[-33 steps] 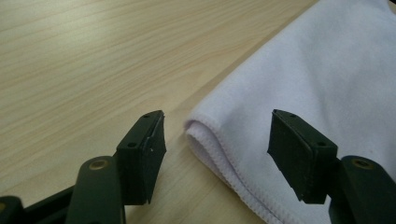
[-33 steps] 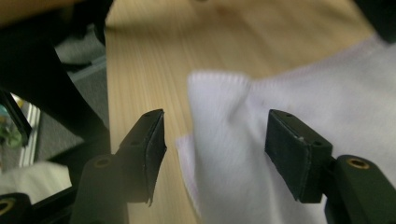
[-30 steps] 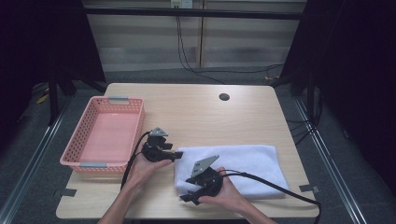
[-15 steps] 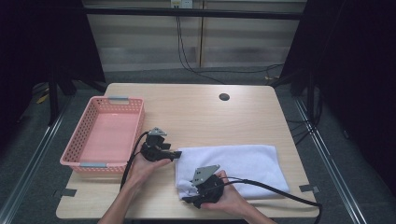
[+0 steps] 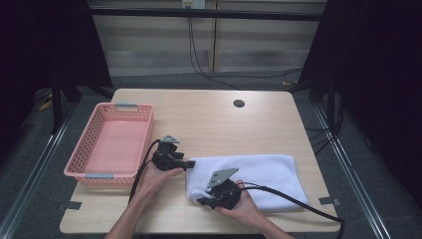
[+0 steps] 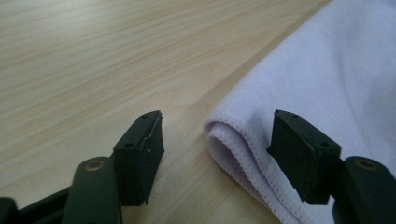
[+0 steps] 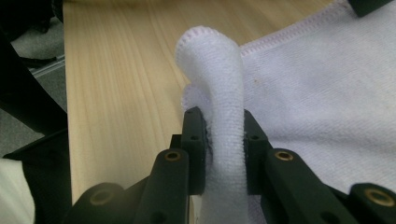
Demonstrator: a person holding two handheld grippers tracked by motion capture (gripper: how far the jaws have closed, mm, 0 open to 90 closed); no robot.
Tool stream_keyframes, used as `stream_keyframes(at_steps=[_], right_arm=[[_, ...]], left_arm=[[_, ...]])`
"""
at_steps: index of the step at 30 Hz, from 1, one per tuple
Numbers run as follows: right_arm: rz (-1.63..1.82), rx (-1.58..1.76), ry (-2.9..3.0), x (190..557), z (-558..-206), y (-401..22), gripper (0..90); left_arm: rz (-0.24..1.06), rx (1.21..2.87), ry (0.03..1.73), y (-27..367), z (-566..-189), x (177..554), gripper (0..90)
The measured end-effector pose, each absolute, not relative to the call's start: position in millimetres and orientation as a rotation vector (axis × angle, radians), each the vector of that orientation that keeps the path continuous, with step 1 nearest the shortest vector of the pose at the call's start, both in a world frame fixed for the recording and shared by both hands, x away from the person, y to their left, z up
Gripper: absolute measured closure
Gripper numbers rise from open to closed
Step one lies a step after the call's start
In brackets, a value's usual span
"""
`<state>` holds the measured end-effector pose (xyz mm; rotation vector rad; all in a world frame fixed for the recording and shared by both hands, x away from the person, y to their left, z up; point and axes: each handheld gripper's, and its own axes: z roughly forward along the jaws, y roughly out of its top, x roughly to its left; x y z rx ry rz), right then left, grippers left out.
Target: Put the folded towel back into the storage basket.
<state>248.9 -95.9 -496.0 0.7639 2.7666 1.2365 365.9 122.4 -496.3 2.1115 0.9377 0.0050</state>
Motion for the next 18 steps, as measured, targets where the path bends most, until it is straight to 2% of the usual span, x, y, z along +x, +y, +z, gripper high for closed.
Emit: stream_keyframes(at_steps=[8,12,15,16,18], right_arm=[[1.306,0.788,2.732,251,-482,-105,78.0],[1.293,0.773,2.742,249,-484,-105,78.0],[1.281,0.782,2.751,247,-487,-104,78.0],[1.275,0.777,2.753,247,-488,-104,78.0],[1.273,0.776,2.753,247,-489,-104,78.0]], left_arm=[[-0.045,2.134,0.889,114,-500,364,45.2],[-0.044,2.133,0.873,109,-501,364,45.9],[-0.013,2.174,0.843,104,-499,361,49.7],[-0.017,2.176,0.84,104,-499,361,53.2],[-0.063,2.167,0.818,105,-500,361,65.6]])
